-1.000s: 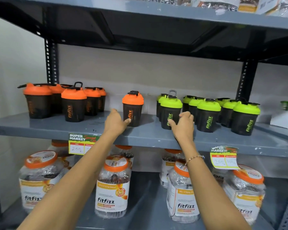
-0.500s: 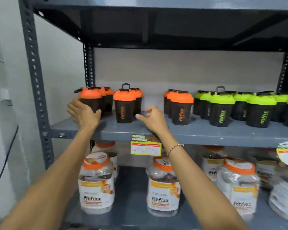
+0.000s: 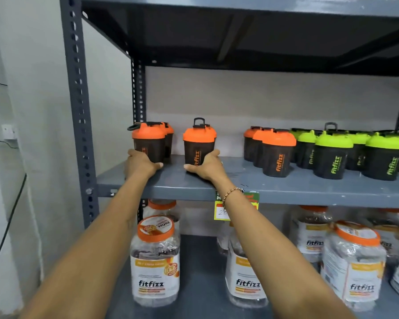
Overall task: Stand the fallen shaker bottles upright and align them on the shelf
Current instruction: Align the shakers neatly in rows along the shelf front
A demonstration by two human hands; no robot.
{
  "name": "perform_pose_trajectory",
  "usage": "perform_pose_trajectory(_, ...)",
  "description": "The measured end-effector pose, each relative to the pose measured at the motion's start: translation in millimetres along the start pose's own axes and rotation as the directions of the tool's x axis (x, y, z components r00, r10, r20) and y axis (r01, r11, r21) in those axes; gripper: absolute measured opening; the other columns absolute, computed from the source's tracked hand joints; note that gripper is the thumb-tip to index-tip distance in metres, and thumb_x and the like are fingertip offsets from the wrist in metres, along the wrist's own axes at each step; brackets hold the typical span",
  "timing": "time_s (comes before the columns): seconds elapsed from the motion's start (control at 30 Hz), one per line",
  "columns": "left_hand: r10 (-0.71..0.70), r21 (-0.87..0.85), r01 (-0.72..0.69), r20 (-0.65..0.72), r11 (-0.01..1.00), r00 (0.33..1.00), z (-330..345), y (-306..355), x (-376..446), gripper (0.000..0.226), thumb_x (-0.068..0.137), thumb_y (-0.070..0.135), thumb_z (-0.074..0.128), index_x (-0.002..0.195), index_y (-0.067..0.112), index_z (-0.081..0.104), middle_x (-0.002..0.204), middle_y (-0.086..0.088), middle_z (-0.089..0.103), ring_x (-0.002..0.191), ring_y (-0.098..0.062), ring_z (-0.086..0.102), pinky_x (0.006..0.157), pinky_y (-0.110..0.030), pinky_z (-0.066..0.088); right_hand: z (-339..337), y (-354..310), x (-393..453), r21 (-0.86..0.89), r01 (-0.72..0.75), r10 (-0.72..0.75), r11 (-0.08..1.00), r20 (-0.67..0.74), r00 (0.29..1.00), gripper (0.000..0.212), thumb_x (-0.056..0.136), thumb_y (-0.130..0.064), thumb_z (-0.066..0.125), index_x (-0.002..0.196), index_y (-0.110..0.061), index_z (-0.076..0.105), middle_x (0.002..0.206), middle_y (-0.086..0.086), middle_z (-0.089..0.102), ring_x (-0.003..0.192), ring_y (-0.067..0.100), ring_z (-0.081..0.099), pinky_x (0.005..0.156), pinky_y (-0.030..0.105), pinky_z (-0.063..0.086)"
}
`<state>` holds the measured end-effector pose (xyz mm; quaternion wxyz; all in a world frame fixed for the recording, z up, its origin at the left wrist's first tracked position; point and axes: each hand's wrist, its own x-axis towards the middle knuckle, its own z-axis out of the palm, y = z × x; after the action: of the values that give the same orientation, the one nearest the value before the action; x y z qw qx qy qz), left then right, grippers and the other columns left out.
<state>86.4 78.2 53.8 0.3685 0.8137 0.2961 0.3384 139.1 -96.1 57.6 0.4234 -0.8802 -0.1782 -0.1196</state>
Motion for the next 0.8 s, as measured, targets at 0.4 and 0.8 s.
perform_pose_trajectory(0.4,-0.020,0.067,0.019,0.019,0.998,1.000,-2,0,-9,0.083,0.074,0.030,0.080,0.134,-0.002,0.032,0.136,-0.022,0.047,0.124,-0.039,0.047,0.101,-0.049,0.043,-4,6,-2,0.010,-0.070,0.071,0.997,-0.088,0.994,0.074,0.076,-0.033,0.074,0.126,0.000,0.030,0.131,0.020,0.050,0.121,0.037,0.049,0.097,0.043,0.044)
perform_pose_trajectory(0.8,0.001,0.101,-0.004,0.030,0.995,1.000,-4,1,-16,0.076,0.083,0.026,0.071,0.138,-0.003,0.028,0.139,-0.022,0.044,0.128,-0.037,0.043,0.103,-0.049,0.042,-4,4,-4,0.026,-0.065,0.066,0.998,-0.039,0.997,0.075,0.079,-0.034,0.073,0.131,-0.003,0.027,0.134,0.019,0.047,0.124,0.036,0.046,0.101,0.045,0.042)
